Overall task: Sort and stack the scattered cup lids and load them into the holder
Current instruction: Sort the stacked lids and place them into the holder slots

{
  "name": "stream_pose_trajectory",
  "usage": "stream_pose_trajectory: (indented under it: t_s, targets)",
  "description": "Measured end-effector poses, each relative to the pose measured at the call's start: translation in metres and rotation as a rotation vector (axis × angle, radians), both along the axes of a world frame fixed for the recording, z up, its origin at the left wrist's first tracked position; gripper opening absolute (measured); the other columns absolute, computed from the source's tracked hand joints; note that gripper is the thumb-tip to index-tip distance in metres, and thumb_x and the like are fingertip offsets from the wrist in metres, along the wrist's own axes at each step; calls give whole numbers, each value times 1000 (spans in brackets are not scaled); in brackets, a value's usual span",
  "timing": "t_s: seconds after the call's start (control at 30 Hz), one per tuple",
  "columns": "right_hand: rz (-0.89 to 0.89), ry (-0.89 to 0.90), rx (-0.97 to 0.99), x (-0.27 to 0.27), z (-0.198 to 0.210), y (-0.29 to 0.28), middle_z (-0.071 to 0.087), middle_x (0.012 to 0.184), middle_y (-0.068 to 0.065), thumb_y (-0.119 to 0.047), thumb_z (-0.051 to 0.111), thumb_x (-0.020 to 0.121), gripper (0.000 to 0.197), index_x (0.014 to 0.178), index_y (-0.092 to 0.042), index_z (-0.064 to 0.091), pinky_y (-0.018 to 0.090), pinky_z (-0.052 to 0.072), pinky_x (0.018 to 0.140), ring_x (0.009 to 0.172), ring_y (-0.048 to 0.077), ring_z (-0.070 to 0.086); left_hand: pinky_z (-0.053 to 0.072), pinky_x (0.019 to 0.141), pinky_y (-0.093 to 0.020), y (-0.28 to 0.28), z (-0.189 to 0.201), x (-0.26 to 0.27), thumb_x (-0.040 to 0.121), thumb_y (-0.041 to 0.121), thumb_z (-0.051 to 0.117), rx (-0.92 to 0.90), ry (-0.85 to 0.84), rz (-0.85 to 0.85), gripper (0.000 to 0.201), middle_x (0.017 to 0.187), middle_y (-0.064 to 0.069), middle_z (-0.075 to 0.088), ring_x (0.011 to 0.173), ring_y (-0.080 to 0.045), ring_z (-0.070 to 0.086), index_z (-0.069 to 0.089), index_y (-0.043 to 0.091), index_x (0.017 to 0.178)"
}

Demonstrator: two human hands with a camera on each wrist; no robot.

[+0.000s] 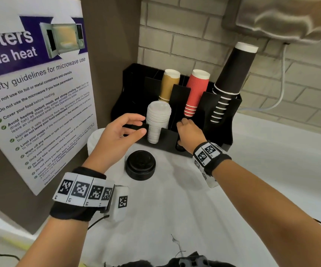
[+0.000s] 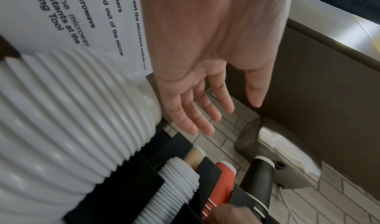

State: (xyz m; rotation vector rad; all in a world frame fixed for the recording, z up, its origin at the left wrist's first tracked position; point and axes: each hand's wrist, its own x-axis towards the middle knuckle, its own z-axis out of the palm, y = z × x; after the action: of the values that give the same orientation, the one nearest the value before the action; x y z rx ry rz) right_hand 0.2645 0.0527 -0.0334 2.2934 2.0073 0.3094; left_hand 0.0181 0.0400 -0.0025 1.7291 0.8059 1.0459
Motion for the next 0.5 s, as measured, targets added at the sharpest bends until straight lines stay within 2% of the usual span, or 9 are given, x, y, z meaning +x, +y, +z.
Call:
stream_pose_trajectory:
  t_s: [0.13, 0.2, 0.27, 0.3, 0.33, 0.4, 0.47, 0.5]
  targets:
    - [-16, 84, -7, 1, 16, -3, 48, 125, 13, -15, 69, 84, 45, 123, -3, 51, 33, 46, 90, 117, 28, 46, 50, 98, -43, 0, -1, -2, 90, 18, 66, 2, 0, 6, 28, 112, 6, 63, 94, -11, 63, 62, 33, 113]
    - [7, 175, 132, -4, 28, -6, 49, 122, 15, -8, 62, 86, 37, 122, -2, 54, 34, 45, 90, 115, 31, 47, 49, 99, -44, 1, -2, -3, 90, 18, 66, 2, -2, 11, 28, 112, 6, 64, 95, -13, 64, 63, 33, 113]
    - [110, 301, 320, -20, 33, -10, 53, 114, 16, -2, 54, 86, 33, 118, 0, 58, 35, 46, 86, 106, 32, 51, 48, 100, -46, 2, -3, -4, 90, 18, 66, -1, -7, 15, 28, 113, 5, 64, 95, -16, 64, 63, 32, 113]
    - [181, 359, 336, -30, 34, -11, 55, 111, 16, -3, 54, 86, 32, 117, -1, 60, 36, 46, 85, 103, 32, 53, 48, 100, -46, 3, -3, -4, 90, 18, 66, -1, -10, 16, 28, 113, 4, 64, 95, -17, 64, 63, 32, 113]
    - [251, 408, 272, -41, 34, -12, 56, 110, 15, -7, 56, 86, 31, 117, -3, 60, 37, 46, 85, 101, 31, 55, 48, 100, -46, 3, -3, -4, 90, 17, 66, -1, -14, 15, 28, 112, 4, 64, 94, -16, 64, 63, 32, 113]
    - [321, 451, -26, -59, 24, -13, 55, 115, 13, -24, 66, 86, 43, 125, -8, 57, 35, 47, 88, 105, 28, 55, 50, 98, -44, 4, -4, -4, 90, 17, 66, 2, -23, 8, 27, 111, 4, 64, 94, -16, 63, 63, 34, 111]
    - [285, 466, -327, -73, 8, -12, 49, 129, 10, -42, 74, 79, 72, 139, -15, 44, 35, 44, 98, 118, 25, 48, 52, 95, -40, 5, -5, -5, 90, 16, 66, 3, -29, 4, 28, 110, 4, 64, 94, -15, 63, 63, 34, 111]
    - [253, 474, -404, -77, -1, -11, 43, 136, 10, -46, 76, 75, 85, 144, -18, 36, 37, 42, 103, 125, 25, 43, 52, 94, -38, 5, -6, -5, 90, 16, 66, 2, -31, 1, 28, 109, 5, 64, 93, -13, 63, 63, 34, 111]
